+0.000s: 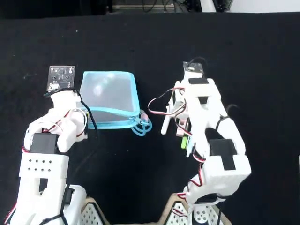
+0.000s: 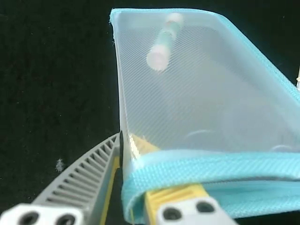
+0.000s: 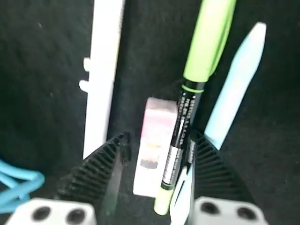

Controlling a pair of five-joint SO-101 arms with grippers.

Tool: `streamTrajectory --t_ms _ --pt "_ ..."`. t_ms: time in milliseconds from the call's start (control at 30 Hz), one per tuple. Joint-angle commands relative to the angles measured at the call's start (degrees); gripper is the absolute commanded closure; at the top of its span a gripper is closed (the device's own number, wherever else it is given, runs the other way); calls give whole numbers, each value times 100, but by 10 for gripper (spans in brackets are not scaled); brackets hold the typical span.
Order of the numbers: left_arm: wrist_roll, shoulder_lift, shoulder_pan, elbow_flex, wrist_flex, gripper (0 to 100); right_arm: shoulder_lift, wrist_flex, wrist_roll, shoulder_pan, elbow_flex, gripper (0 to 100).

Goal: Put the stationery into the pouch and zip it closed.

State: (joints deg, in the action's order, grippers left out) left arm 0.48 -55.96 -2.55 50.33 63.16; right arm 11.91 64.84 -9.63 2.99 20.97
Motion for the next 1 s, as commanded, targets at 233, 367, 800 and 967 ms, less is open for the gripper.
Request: streamTrajectory --t_ms 233,367,800,967 --pt "62 -35 -40 -119 18 967 -57 -299 -62 105 -426 822" --pt "62 -35 -40 -110 18 968 -303 -176 -18 -9 -567 822" --pt "53 -35 -48 -4 18 969 -1367 -993 255 589 585 822" --pt "53 -35 -13 -4 -9 968 -1253 -1116 255 281 655 822"
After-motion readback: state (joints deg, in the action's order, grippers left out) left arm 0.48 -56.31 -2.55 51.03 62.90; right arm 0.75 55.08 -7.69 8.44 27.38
